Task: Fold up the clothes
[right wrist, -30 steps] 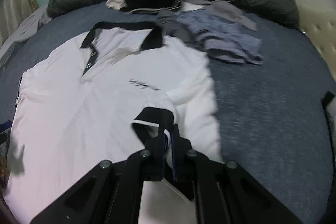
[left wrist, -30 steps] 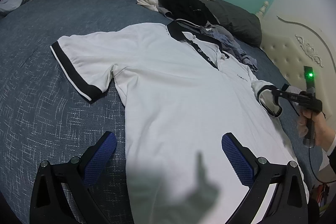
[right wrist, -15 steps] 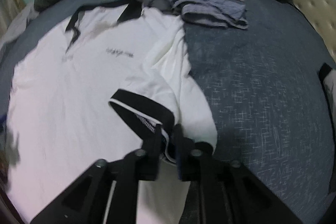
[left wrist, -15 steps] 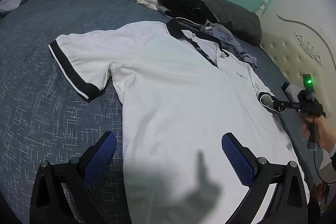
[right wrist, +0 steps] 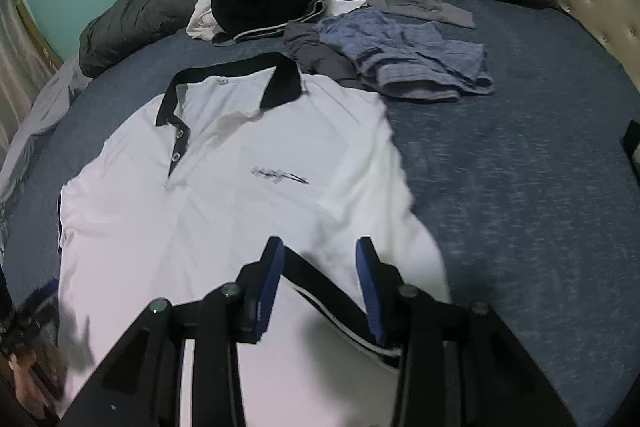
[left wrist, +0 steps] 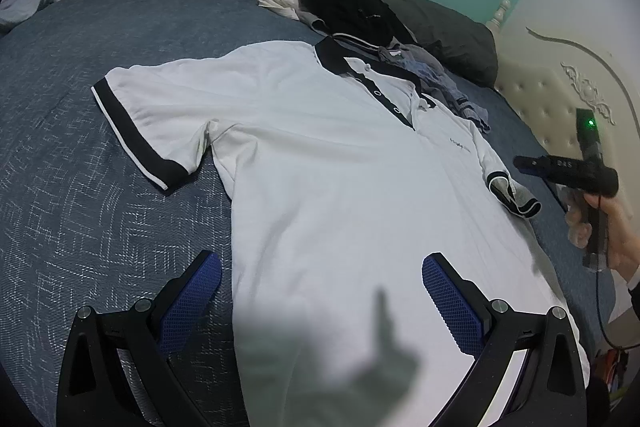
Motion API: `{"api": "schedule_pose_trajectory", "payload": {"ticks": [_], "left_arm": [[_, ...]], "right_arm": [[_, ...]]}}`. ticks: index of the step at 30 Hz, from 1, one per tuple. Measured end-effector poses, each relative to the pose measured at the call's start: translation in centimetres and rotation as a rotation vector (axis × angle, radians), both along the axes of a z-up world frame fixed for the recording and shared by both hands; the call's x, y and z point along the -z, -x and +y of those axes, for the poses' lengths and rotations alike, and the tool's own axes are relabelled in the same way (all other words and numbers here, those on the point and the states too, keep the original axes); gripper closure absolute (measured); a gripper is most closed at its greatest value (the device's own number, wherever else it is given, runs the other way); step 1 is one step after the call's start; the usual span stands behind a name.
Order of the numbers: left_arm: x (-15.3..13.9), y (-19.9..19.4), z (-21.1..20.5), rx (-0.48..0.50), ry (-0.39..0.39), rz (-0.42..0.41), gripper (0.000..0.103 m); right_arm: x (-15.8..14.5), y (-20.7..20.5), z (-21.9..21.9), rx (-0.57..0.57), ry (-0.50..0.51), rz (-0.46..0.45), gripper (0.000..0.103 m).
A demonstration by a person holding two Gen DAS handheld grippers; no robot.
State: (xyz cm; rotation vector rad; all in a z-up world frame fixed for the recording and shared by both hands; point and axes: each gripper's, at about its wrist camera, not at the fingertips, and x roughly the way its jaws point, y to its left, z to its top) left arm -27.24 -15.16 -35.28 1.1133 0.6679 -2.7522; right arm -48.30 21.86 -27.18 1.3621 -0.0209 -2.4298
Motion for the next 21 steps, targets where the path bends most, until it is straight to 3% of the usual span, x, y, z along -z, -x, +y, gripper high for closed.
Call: {"api": "schedule_pose_trajectory", "payload": {"ticks": [6, 7, 8, 10, 14, 21], "left_arm": [[0.0, 0.0, -0.1, -0.001, -0.003, 0.001, 0.000], [0.0, 0.1, -0.1, -0.001, -0.002, 0.002, 0.000], [0.0, 0.0, -0.1, -0.001, -0.003, 0.003, 0.000], [0.0, 0.0, -0.2, -0.002, -0.005, 0.004, 0.000], [-0.1, 0.0, -0.3, -0.005, -0.006, 0.005, 0.000], [-0.1, 0.0, -0.2, -0.004, -0.004, 0.004, 0.000]], "right_arm": [[2.4, 1.0, -2.5, 0.004, -0.094, -0.052, 0.061], [2.8, 1.0, -2.6, 0.010, -0.105, -0.061, 0.071], [3.0, 1.0, -2.5, 0.016, -0.106, -0.060, 0.087], [3.0, 0.9, -2.2, 0.020, -0.100, -0.051, 0.094], [1.9, 0.3, -2.0, -0.007, -0.034, -0.025, 0.098], [-2.6, -0.3, -2.4, -0.066, 0.151, 0.083, 0.098]]}}
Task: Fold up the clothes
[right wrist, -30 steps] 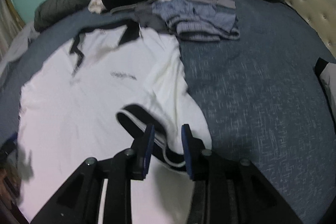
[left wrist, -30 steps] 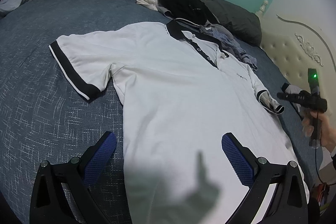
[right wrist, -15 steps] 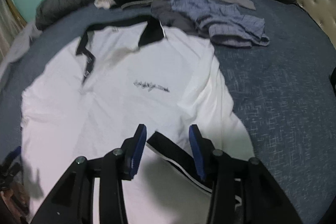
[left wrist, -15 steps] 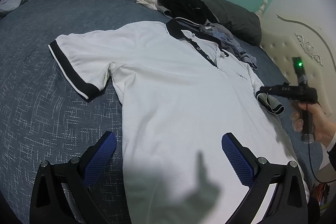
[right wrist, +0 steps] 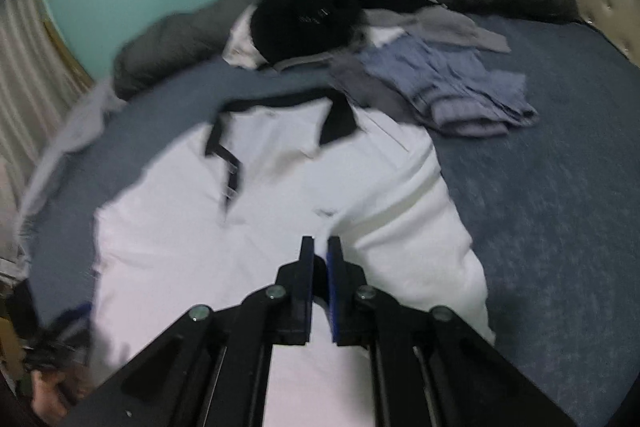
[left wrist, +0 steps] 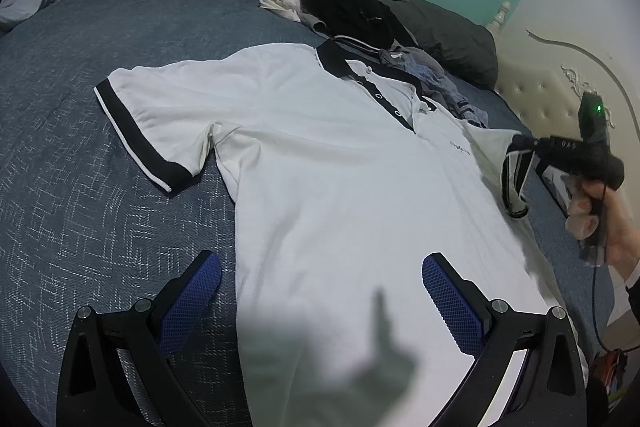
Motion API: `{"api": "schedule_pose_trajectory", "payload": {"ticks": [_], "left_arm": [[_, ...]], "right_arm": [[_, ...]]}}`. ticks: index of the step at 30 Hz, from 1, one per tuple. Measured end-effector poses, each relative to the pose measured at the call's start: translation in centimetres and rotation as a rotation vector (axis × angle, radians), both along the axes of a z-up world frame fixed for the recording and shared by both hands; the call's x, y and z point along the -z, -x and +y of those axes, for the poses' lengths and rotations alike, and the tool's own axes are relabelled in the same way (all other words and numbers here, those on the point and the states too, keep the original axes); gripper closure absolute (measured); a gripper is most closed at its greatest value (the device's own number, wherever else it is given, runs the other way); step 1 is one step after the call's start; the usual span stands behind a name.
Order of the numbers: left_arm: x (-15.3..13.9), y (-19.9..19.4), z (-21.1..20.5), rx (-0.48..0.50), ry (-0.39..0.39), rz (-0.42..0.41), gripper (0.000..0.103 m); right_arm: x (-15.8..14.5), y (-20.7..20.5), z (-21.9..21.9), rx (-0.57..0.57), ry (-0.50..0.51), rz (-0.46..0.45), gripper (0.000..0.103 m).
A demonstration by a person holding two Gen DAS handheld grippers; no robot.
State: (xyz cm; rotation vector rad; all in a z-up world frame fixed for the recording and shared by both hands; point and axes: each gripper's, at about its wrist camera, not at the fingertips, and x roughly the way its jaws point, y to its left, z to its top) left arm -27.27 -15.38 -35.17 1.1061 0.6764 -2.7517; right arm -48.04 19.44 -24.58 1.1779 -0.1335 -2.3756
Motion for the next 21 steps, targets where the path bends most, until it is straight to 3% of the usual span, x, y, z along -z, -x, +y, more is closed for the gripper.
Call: {"api": "schedule_pose_trajectory", "payload": {"ticks": [4, 11, 12, 14, 21], "left_arm": [[0.0, 0.1, 0.1, 0.002, 0.002, -0.001, 0.000], [0.0, -0.1, -0.1, -0.002, -0.002, -0.001, 0.000], [0.0, 0.0, -0.1, -0.002, -0.003, 0.000, 0.000], [-0.1, -0.1, -0.2, -0.003, -0.004, 0.002, 0.000], [-0.3, -0.1, -0.1, -0.003, -0.001, 0.006, 0.000]], "right_arm": [[0.6, 0.8, -1.6, -0.017, -0.031, -0.026, 0.098], [4.7, 3.0, -3.3, -0.023, -0.033, -0.183, 0.095], [4.8, 2.9, -3.3, -0.027, -0.025, -0.183, 0.094], [3.9, 2.4, -2.8, -0.030, 0.008, -0.144, 0.079], [1.3, 2.1, 2.8, 0.115, 0.118, -0.061, 0.077]]}}
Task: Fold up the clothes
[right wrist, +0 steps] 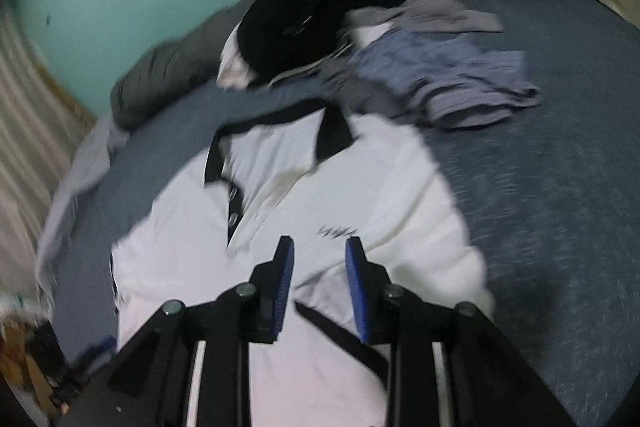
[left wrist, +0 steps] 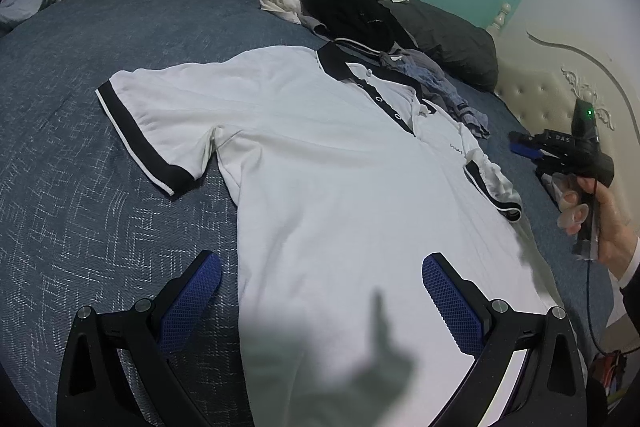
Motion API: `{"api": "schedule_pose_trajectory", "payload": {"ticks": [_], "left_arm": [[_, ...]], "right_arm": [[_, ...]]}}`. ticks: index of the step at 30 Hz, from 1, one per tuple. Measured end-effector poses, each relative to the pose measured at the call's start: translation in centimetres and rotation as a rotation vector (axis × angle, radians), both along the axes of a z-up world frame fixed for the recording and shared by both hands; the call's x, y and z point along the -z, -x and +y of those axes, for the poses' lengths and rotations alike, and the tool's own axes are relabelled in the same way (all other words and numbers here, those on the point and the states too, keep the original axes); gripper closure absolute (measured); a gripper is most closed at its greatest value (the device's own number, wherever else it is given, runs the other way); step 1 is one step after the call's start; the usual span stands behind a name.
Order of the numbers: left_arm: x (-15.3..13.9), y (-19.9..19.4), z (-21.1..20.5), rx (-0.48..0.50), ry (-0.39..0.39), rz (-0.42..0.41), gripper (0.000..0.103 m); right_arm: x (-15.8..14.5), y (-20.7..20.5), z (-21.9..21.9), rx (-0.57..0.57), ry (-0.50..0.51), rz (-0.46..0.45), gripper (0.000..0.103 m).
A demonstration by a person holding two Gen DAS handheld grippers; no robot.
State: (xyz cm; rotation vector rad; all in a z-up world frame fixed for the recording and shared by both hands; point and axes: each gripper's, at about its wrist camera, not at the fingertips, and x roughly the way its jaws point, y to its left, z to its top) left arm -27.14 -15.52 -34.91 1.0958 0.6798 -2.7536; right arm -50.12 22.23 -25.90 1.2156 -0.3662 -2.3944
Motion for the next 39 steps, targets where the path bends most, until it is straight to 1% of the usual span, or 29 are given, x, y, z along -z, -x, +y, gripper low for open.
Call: {"api": "schedule_pose_trajectory", "payload": {"ticks": [3, 7, 12, 14, 16, 18, 19, 20, 21, 23, 26, 30, 34, 36, 39], "left_arm": [[0.0, 0.1, 0.1, 0.003, 0.002, -0.002, 0.000], [0.2, 0.2, 0.2, 0.005, 0.003, -0.005, 0.000], [0.3, 0.2, 0.1, 0.003, 0.003, -0.007, 0.000], [0.3, 0.2, 0.1, 0.003, 0.002, -0.007, 0.000], [0.3, 0.2, 0.2, 0.004, 0.002, -0.007, 0.000], [0.3, 0.1, 0.2, 0.006, 0.003, -0.007, 0.000], [0.3, 0.1, 0.2, 0.007, 0.003, -0.007, 0.000], [0.2, 0.1, 0.2, 0.007, 0.003, -0.006, 0.000], [0.2, 0.1, 0.2, 0.006, 0.003, -0.005, 0.000], [0.3, 0.1, 0.1, 0.004, 0.001, -0.006, 0.000], [0.3, 0.1, 0.2, 0.003, 0.000, -0.007, 0.000], [0.2, 0.2, 0.3, 0.005, 0.002, -0.005, 0.000], [0.2, 0.2, 0.3, 0.006, 0.002, -0.005, 0.000], [0.2, 0.2, 0.3, 0.005, 0.003, -0.004, 0.000], [0.3, 0.1, 0.3, 0.005, 0.003, -0.005, 0.000]], "right_arm": [[0.6, -0.1, 1.7, 0.060, -0.048, -0.030, 0.077], [2.8, -1.1, 3.9, 0.133, -0.088, -0.102, 0.077], [4.6, -3.1, 4.9, 0.154, -0.055, -0.147, 0.077], [5.0, -3.6, 5.0, 0.168, -0.055, -0.154, 0.077], [5.4, -4.0, 5.3, 0.185, -0.034, -0.163, 0.077], [5.9, -4.1, 5.1, 0.182, -0.026, -0.177, 0.082], [6.1, -4.2, 5.0, 0.179, -0.025, -0.185, 0.090], [6.3, -4.2, 4.9, 0.175, -0.023, -0.193, 0.094], [6.6, -4.3, 4.8, 0.171, -0.021, -0.201, 0.094], [6.7, -4.6, 4.2, 0.155, -0.036, -0.198, 0.095], [6.4, -5.2, 3.6, 0.120, -0.023, -0.185, 0.095], [5.6, -5.8, 3.6, 0.131, -0.009, -0.169, 0.095], [5.1, -6.3, 3.5, 0.112, -0.016, -0.153, 0.095], [4.7, -6.6, 4.3, 0.151, 0.003, -0.124, 0.095], [4.4, -6.7, 6.5, 0.246, 0.070, -0.099, 0.095]]}}
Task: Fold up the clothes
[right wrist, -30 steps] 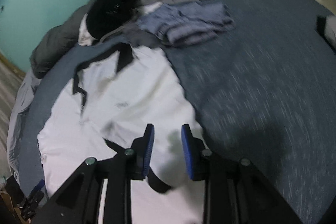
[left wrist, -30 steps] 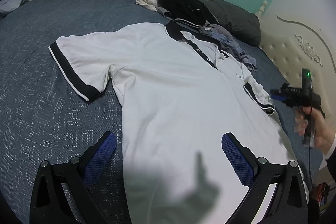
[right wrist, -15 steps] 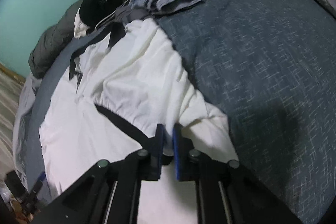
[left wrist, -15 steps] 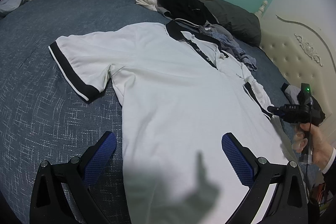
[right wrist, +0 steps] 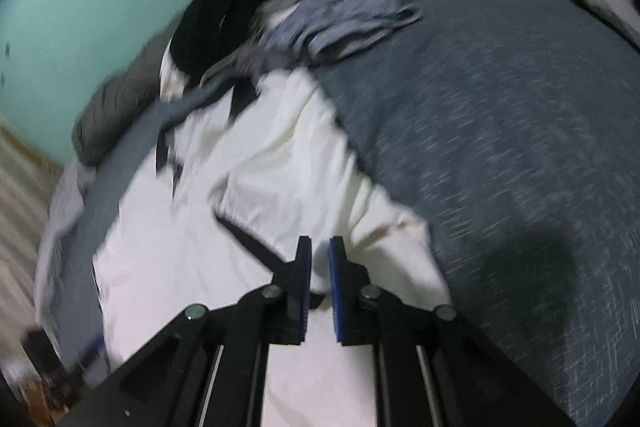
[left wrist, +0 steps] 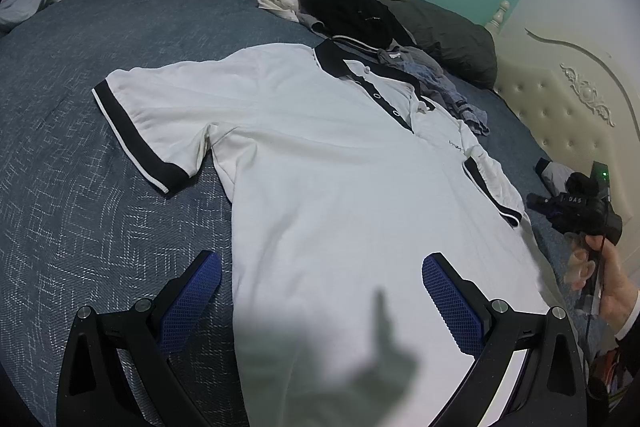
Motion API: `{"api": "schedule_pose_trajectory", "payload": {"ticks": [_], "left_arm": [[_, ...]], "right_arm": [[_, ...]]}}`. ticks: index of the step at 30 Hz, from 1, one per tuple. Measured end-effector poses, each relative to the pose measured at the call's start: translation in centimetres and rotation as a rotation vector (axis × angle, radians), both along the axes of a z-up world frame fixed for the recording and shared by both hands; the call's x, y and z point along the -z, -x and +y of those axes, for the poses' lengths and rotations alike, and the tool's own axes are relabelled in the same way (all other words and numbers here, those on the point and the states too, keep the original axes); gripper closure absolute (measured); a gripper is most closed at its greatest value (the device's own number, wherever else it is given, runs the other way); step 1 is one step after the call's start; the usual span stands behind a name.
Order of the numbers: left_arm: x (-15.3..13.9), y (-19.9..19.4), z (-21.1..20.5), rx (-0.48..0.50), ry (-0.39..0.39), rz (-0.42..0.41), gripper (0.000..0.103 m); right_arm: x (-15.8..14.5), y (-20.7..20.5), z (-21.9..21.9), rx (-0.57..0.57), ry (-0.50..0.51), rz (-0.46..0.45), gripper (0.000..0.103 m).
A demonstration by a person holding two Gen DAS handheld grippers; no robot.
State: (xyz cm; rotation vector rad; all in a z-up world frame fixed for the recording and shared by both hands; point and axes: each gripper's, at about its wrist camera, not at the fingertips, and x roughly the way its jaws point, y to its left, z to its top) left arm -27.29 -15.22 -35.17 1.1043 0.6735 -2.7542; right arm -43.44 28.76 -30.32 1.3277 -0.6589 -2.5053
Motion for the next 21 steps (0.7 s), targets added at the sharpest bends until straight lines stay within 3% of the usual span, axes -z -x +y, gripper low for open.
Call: {"api": "schedule_pose_trajectory", "payload": {"ticks": [8, 11, 16, 21], "left_arm": [[0.1, 0.1, 0.1, 0.004, 0.002, -0.003, 0.000], [0.2, 0.1, 0.1, 0.003, 0.001, -0.004, 0.000], [0.2, 0.1, 0.1, 0.002, 0.001, -0.004, 0.000], [0.2, 0.1, 0.1, 0.003, 0.001, -0.004, 0.000]], "right_arm": [[2.3, 1.7, 2.5, 0.101, 0.107, -0.096, 0.093], [3.1, 1.9, 2.8, 0.130, 0.145, -0.119, 0.088], [3.9, 2.2, 3.6, 0.173, 0.171, -0.136, 0.088], [3.5, 2.2, 4.5, 0.187, 0.130, -0.113, 0.102]]}}
